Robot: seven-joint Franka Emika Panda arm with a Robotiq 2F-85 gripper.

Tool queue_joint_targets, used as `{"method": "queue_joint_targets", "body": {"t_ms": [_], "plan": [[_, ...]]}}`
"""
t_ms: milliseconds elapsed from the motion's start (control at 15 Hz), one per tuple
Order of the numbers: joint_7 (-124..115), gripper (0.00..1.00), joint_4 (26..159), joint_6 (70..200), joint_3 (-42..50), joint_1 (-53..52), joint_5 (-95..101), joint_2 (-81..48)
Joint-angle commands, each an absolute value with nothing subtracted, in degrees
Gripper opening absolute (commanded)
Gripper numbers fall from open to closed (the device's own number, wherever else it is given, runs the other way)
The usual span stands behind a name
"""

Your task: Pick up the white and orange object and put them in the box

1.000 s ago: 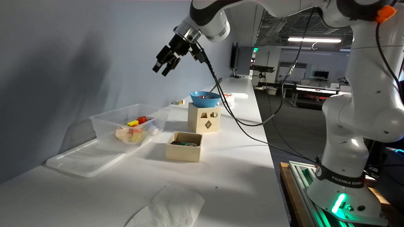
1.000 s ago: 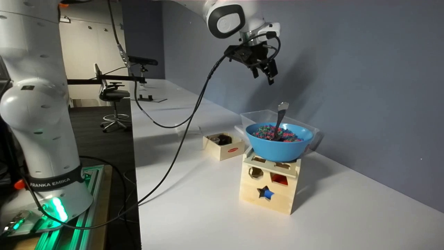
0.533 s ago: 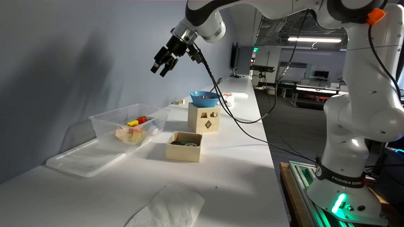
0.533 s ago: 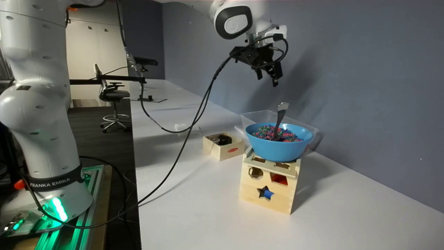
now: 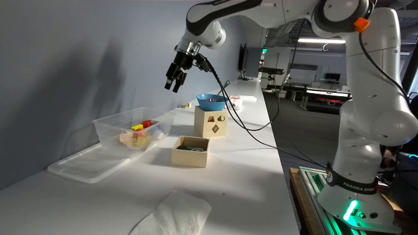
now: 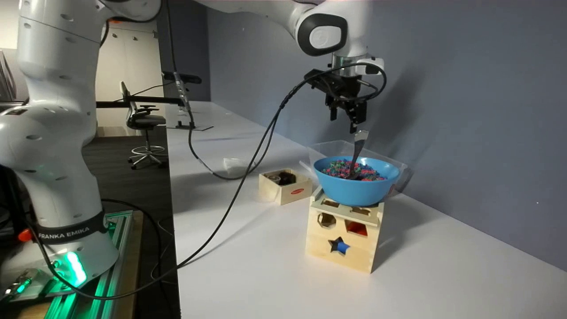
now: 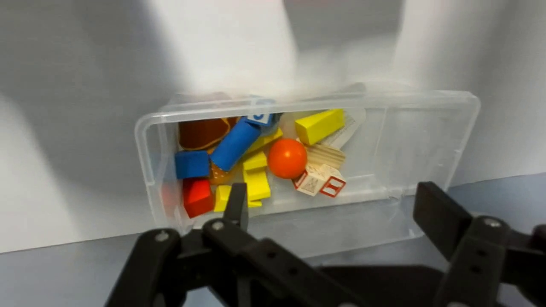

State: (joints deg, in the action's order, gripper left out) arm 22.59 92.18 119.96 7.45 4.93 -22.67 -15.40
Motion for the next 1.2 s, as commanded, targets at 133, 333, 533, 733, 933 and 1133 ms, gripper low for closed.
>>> {"method": "queue_joint_targets", "body": {"t_ms": [133, 333, 533, 733, 933, 1133], "plan": [[13.66, 1.00, 74.61, 117.27, 4.95, 6.17, -13.87, -29.76], [16.41, 1.00, 80.72, 119.12, 3.21, 7.65, -15.27, -26.29], [16.49, 1.00, 80.71, 119.08, 3.15, 8.17, -15.37, -25.92], [14.22, 1.00, 78.54, 119.96, 3.18, 7.25, -13.95, -29.41], [13.17, 1.00, 75.22, 120.16, 1.74, 6.77, -13.56, -34.34], [11.76, 1.00, 72.50, 120.24, 1.26, 5.93, -11.31, -38.18]]}}
